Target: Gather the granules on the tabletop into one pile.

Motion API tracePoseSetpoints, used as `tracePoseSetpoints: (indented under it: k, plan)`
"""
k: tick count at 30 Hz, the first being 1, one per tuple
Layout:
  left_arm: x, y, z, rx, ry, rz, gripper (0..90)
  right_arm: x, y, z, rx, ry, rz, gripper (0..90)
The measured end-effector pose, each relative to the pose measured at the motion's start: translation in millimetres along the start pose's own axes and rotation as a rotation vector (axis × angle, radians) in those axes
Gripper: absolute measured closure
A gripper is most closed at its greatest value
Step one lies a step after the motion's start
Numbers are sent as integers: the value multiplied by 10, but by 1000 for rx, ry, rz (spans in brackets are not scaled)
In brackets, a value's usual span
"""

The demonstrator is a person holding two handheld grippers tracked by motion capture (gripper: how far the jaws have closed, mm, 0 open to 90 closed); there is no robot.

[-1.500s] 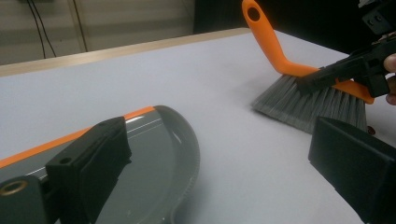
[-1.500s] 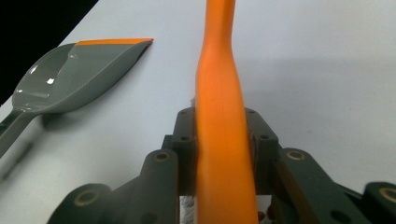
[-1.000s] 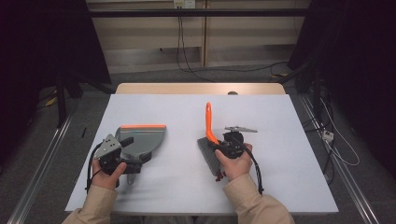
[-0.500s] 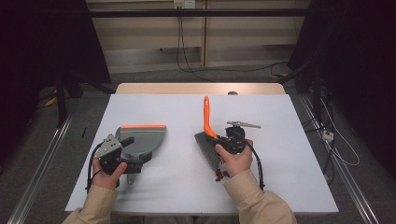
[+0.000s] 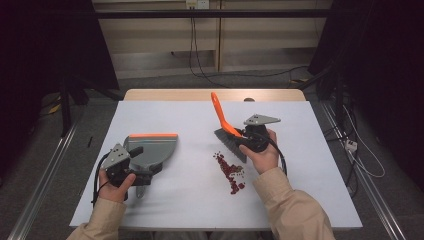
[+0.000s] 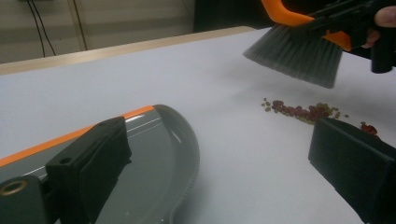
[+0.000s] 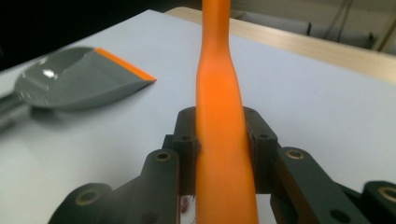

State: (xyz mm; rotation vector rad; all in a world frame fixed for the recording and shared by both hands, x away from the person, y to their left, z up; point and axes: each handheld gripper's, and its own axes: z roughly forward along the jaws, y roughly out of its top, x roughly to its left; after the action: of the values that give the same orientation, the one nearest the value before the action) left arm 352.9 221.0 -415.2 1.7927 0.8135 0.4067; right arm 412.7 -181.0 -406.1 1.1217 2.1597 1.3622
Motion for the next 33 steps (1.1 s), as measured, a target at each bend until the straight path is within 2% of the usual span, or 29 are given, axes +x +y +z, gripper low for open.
tracePoseSetpoints:
  k: [2,5,6,12,15,18,20,22,33]
  plan:
    - [0,0,1,1,1,-2,52,-54,-5,52,14,4,-89,714]
    - [4,-1,4,1,2,-4,52,-108,-30,134,17,44,-165,714]
    - [6,-2,5,2,2,-5,52,-117,-37,172,20,60,-210,714]
    - [25,-3,13,5,7,-8,52,-123,-59,357,43,112,-358,714]
    - [31,-4,13,6,10,-9,52,-111,-58,421,52,156,-415,714]
    - [34,-6,6,3,14,-14,52,-42,-73,459,79,231,-465,715]
    - [34,-5,0,1,16,-16,51,36,-81,460,100,271,-520,715]
    - [32,-4,-5,0,13,-17,51,77,-86,441,121,285,-553,714]
    - [23,1,-16,-3,15,-12,52,207,-153,243,158,350,-592,713]
